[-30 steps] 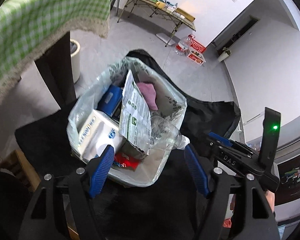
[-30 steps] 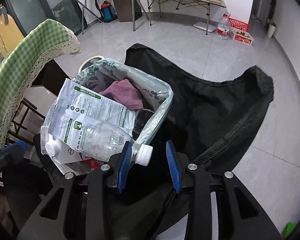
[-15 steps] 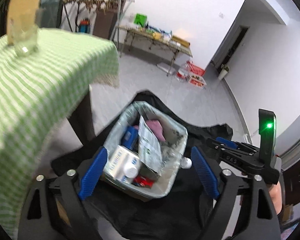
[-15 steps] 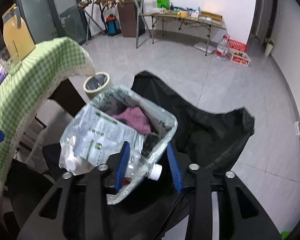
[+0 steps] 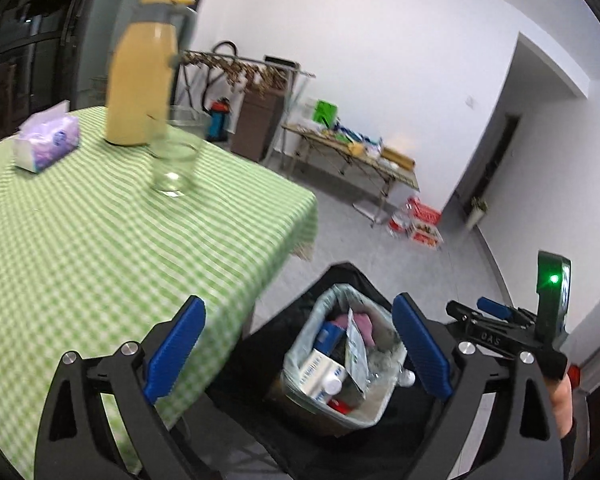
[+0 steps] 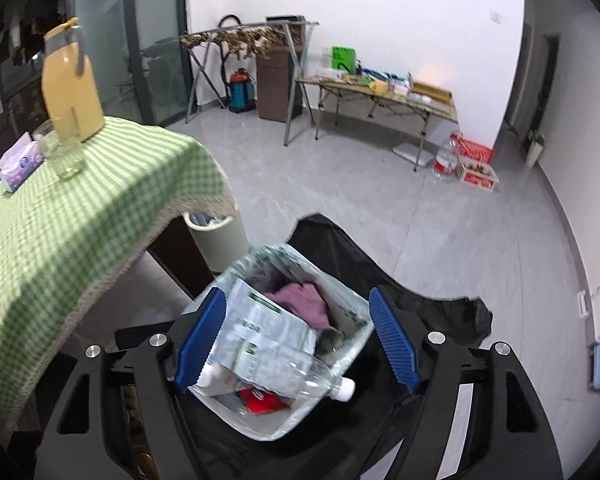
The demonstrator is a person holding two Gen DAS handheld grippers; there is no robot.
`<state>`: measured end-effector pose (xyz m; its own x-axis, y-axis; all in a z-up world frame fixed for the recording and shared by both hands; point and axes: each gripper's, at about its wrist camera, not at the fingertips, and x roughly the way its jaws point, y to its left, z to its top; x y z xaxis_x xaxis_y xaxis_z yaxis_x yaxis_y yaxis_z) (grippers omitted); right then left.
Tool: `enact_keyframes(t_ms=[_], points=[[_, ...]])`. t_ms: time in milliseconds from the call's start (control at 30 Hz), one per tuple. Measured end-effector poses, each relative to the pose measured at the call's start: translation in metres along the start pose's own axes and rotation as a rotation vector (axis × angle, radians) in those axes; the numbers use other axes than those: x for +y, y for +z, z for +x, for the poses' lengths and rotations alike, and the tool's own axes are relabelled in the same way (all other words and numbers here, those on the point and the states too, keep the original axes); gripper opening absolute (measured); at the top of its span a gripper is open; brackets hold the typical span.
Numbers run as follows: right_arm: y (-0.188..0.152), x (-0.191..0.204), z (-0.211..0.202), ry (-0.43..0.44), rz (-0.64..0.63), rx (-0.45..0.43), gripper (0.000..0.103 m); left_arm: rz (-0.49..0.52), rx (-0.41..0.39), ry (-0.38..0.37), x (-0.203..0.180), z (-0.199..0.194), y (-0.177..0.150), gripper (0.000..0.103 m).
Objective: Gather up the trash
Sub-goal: 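Withdraw both tools from the bag back toward the table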
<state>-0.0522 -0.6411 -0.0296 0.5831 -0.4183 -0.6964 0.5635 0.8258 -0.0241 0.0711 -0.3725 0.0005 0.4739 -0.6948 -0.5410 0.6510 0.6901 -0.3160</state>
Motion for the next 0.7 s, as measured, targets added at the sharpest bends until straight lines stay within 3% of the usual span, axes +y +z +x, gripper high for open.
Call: enact_keyframes(t_ms=[267,500,700], points=[[0.027,0.056,-0.040,0.055,-0.055,-0.130,0.074,-0.041,-0.117,0.116,0.055,-0.070,0.010,0.094],[0.043,0.145,-0.070,0.182,-0.154,-0.230,0.078,-0.038,-0.199,0.276,0.112,-0.139,0.018,0.095],[0.042,0.220,-0.081,0.271,-0.276,-0.249,0.078,-0.093,-0.267,0.354,0.172,-0.197,0.021,0.095]])
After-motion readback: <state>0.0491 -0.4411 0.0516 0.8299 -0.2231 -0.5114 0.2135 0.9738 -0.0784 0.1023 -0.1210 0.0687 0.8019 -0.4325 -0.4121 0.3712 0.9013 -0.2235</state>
